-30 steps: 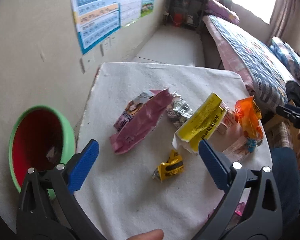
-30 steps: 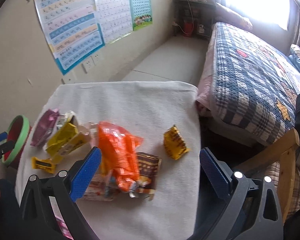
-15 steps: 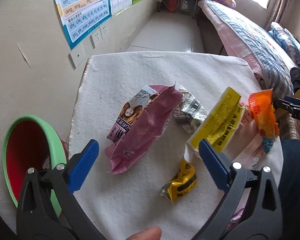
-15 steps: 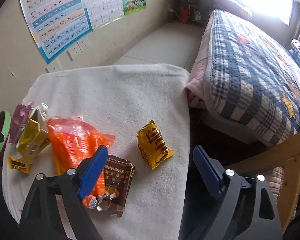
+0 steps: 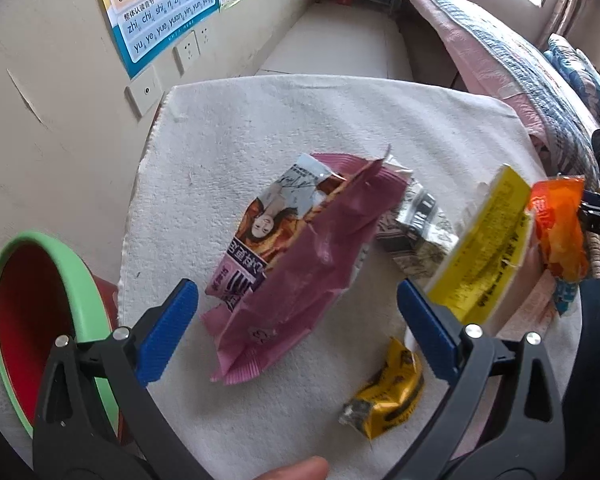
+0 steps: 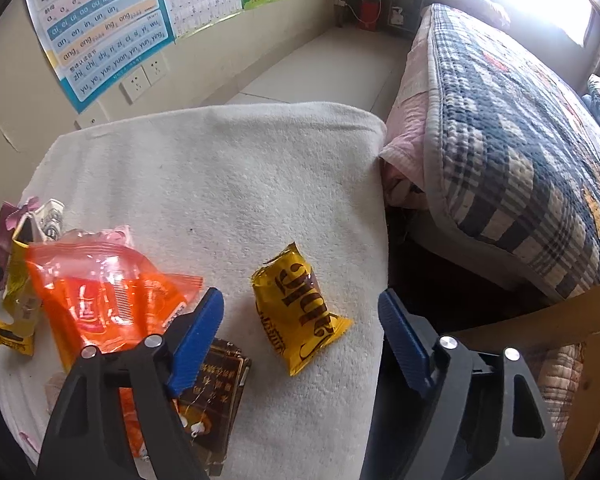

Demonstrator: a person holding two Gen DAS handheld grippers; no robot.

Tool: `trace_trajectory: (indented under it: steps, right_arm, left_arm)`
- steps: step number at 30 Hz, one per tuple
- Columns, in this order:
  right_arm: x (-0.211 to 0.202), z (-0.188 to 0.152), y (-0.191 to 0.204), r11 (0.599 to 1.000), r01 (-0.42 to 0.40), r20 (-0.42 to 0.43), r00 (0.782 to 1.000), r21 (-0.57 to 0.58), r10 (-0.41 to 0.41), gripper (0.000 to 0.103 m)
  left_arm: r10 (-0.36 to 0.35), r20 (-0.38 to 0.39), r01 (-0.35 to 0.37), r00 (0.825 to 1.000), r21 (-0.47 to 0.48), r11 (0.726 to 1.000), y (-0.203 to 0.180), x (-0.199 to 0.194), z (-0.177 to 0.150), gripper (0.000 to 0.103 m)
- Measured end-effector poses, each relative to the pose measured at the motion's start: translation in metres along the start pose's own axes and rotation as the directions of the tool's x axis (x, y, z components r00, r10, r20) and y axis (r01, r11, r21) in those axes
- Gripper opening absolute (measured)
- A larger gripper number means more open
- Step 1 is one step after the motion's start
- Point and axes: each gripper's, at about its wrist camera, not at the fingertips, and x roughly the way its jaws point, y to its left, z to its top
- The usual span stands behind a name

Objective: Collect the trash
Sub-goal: 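Grasp the pink snack bag with the left tool while the right tool grasps the gold candy wrapper, then carry the pink bag and gold wrapper to the red bin and open both tools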

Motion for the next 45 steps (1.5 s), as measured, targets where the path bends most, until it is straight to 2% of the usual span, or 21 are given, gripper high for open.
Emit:
trace_trajectory:
  steps: [4,8,10,12,13,15,17,21,31,39,45]
  right_arm:
    - [0.008,0.001,-0.001,1.0,-0.001,-0.016,1.0,0.001,0.001,0.072]
    - [0.015,0.001,-0.001,1.0,0.0,-0.027,1.0,0.004,0.0,0.07]
    - [0.017,0.001,-0.001,1.0,0.001,-0.031,1.0,0.008,-0.001,0.065]
    - [0.021,0.0,-0.002,1.0,0.004,-0.04,0.999,0.012,-0.004,0.055]
    - [0.022,0.0,-0.002,1.0,0.005,-0.042,0.999,0.014,-0.004,0.053]
    - [0.023,0.0,-0.001,1.0,0.007,-0.045,0.999,0.009,-0.007,0.041]
    - [0.024,0.0,-0.001,1.0,0.003,-0.049,0.999,0.011,-0.003,0.034]
    - [0.022,-0.001,-0.001,1.0,-0.003,-0.045,0.999,0.02,0.004,0.025]
    - [-0.005,-0.002,0.003,1.0,0.009,0.011,1.0,0.016,-0.009,0.022]
    - [-0.042,-0.006,0.023,1.0,-0.008,0.073,0.997,-0.011,0.009,0.022]
    - [-0.065,-0.011,0.042,0.999,-0.025,0.103,0.994,-0.035,0.028,0.022]
  left_arm:
    - [0.01,-0.011,-0.01,1.0,0.007,1.0,0.001,0.01,0.004,0.097]
    - [0.006,-0.022,-0.006,1.0,0.009,1.0,-0.001,0.018,0.007,0.092]
    - [0.006,-0.024,-0.006,1.0,0.005,1.0,0.0,0.02,0.007,0.088]
    - [0.014,-0.027,-0.014,1.0,0.005,1.0,0.0,0.023,0.008,0.076]
    - [0.013,-0.027,-0.013,1.0,0.0,1.0,0.0,0.023,0.008,0.076]
    - [0.003,-0.026,-0.003,1.0,-0.012,1.0,0.001,0.023,0.007,0.073]
    - [0.001,-0.023,-0.002,1.0,-0.014,1.0,0.0,0.023,0.006,0.069]
    - [0.005,-0.023,-0.005,1.0,-0.004,1.0,-0.004,0.022,0.003,0.062]
    - [-0.008,-0.005,0.008,1.0,-0.039,0.999,0.002,0.006,-0.005,0.058]
    - [-0.013,0.055,0.018,0.998,-0.076,0.997,0.007,-0.031,-0.013,0.058]
    - [-0.022,0.09,0.031,0.996,-0.101,0.994,0.008,-0.056,-0.031,0.058]
